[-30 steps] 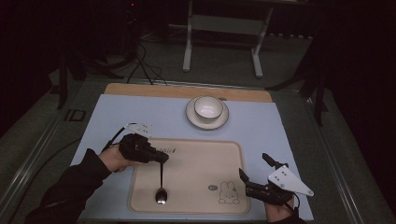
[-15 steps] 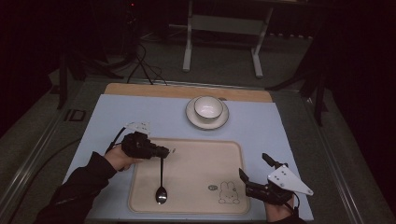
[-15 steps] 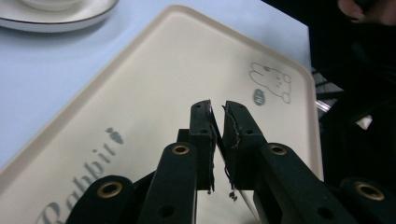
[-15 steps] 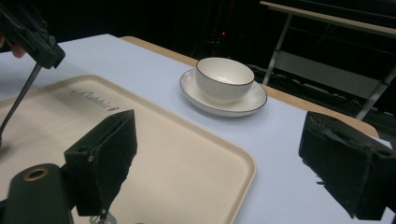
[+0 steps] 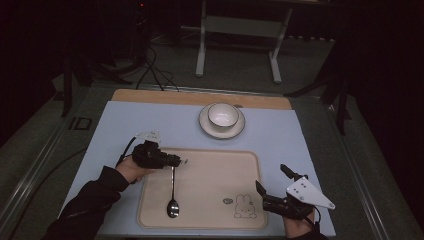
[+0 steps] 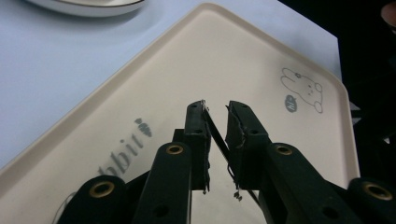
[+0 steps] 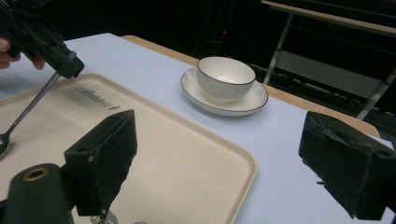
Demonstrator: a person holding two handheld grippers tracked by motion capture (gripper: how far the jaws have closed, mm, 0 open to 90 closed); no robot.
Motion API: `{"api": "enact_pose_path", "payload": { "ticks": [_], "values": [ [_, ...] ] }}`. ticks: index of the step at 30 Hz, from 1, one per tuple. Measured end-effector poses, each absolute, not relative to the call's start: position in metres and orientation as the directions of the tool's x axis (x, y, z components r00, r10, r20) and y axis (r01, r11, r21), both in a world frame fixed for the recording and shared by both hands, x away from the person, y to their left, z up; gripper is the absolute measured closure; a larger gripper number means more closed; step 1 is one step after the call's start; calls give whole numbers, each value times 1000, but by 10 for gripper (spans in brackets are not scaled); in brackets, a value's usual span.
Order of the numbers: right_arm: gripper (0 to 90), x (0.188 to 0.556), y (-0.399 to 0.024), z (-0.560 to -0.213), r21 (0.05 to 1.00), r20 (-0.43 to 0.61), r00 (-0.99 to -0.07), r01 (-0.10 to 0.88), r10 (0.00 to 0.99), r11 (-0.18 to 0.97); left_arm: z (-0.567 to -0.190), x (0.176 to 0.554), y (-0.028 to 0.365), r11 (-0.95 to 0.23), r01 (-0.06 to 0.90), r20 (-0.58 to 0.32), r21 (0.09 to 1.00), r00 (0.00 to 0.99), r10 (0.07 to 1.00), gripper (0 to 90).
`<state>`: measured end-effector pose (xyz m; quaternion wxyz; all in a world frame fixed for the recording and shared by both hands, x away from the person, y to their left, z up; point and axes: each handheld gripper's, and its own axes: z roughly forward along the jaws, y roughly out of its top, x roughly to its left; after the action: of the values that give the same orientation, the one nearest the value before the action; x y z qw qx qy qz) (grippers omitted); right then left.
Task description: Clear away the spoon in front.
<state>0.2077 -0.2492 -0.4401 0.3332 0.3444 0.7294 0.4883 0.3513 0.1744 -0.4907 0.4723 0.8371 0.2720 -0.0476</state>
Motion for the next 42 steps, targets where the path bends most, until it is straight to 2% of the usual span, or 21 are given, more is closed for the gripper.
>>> {"api": "enact_pose_path", "payload": {
  "ticks": [19,32,42],
  "values": [
    [114,208,-250,-440,942,-146,-543,179,827,284,-523,366,178,-359,598,-398,716,773,494,735],
    [114,209,-250,-441,942,-137,-547,185,826,279,-534,371,177,-359,609,-349,707,742,572,706],
    [114,209,-250,-441,942,-132,-552,190,823,278,-536,373,171,-395,596,-303,699,747,591,678]
  ]
}}
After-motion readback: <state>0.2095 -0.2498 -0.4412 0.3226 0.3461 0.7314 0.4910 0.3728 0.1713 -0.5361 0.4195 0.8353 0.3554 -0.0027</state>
